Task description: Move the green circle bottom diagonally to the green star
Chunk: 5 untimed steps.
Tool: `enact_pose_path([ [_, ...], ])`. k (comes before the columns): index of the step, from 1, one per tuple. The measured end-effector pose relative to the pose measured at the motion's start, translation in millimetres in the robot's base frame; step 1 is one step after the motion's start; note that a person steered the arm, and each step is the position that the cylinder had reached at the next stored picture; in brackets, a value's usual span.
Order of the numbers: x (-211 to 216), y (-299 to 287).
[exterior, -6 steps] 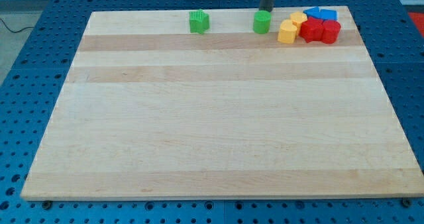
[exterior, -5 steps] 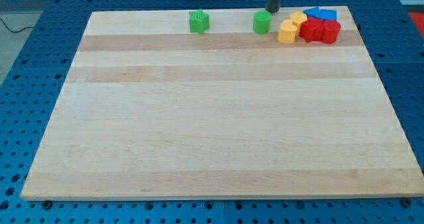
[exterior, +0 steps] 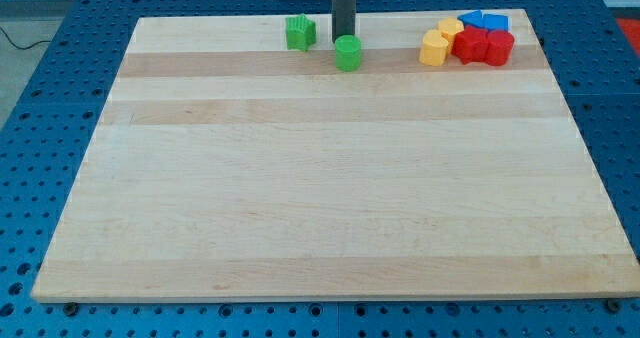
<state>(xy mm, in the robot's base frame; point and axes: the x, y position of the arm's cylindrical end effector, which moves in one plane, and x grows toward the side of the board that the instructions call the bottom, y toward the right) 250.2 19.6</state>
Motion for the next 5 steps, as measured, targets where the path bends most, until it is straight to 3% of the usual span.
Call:
enact_pose_path([
  [3, -13, 20],
  [5, -15, 79],
])
